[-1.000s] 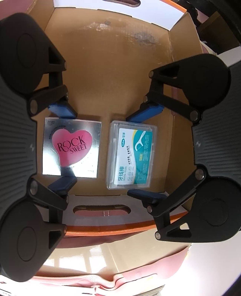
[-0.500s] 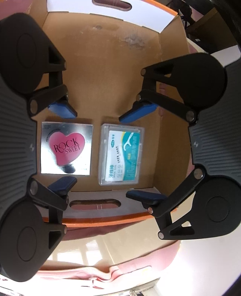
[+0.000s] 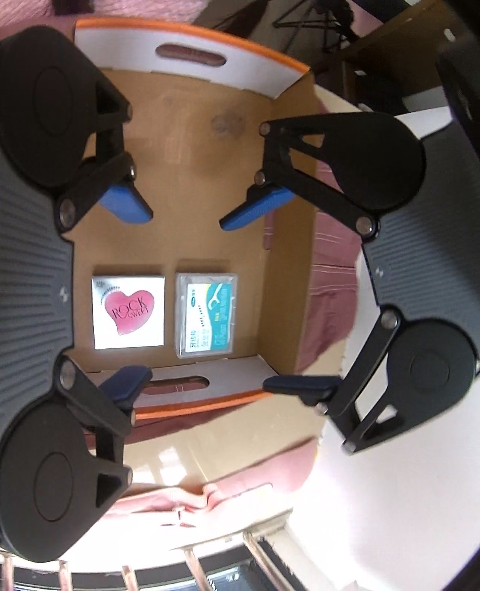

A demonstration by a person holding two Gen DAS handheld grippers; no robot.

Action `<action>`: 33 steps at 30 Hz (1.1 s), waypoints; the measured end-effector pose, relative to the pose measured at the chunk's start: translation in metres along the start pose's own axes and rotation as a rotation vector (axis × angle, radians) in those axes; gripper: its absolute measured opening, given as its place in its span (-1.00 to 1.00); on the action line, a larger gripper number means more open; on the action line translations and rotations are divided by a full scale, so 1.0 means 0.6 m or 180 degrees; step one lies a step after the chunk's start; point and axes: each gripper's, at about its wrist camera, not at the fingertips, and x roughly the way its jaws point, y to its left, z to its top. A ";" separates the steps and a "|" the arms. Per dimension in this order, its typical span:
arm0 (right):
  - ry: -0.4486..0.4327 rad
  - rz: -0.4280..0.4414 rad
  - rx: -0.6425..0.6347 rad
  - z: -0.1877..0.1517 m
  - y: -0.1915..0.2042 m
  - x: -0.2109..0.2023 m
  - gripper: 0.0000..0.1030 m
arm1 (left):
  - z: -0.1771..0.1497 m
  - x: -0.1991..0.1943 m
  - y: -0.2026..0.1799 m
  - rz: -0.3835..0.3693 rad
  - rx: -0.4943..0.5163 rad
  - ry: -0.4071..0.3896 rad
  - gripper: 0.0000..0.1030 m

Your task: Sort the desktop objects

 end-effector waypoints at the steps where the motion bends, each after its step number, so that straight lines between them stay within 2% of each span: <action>1: -0.0034 -0.0027 0.0029 -0.004 0.004 -0.012 0.88 | 0.001 -0.010 -0.004 0.0035 -0.0051 -0.0023 1.00; 8: -0.0282 -0.0344 0.0350 -0.039 0.064 -0.095 0.96 | 0.017 -0.091 -0.049 0.0308 -0.0578 -0.0293 1.00; 14: -0.0547 -0.0603 0.1067 -0.088 0.110 -0.163 1.00 | 0.038 -0.157 -0.094 0.0725 -0.1180 -0.0554 1.00; 16: -0.0632 -0.0713 0.1384 -0.111 0.122 -0.181 1.00 | 0.043 -0.170 -0.106 0.0820 -0.1468 -0.0645 1.00; 22: -0.0757 -0.0987 0.2201 -0.184 0.147 -0.223 1.00 | 0.079 -0.194 -0.141 0.0971 -0.2229 -0.0843 1.00; 27: -0.0809 -0.1193 0.2879 -0.254 0.155 -0.253 1.00 | 0.127 -0.194 -0.164 0.0993 -0.2775 -0.0845 1.00; 33: -0.0853 -0.1314 0.3365 -0.339 0.177 -0.282 1.00 | 0.188 -0.181 -0.194 0.0928 -0.3141 -0.0855 1.00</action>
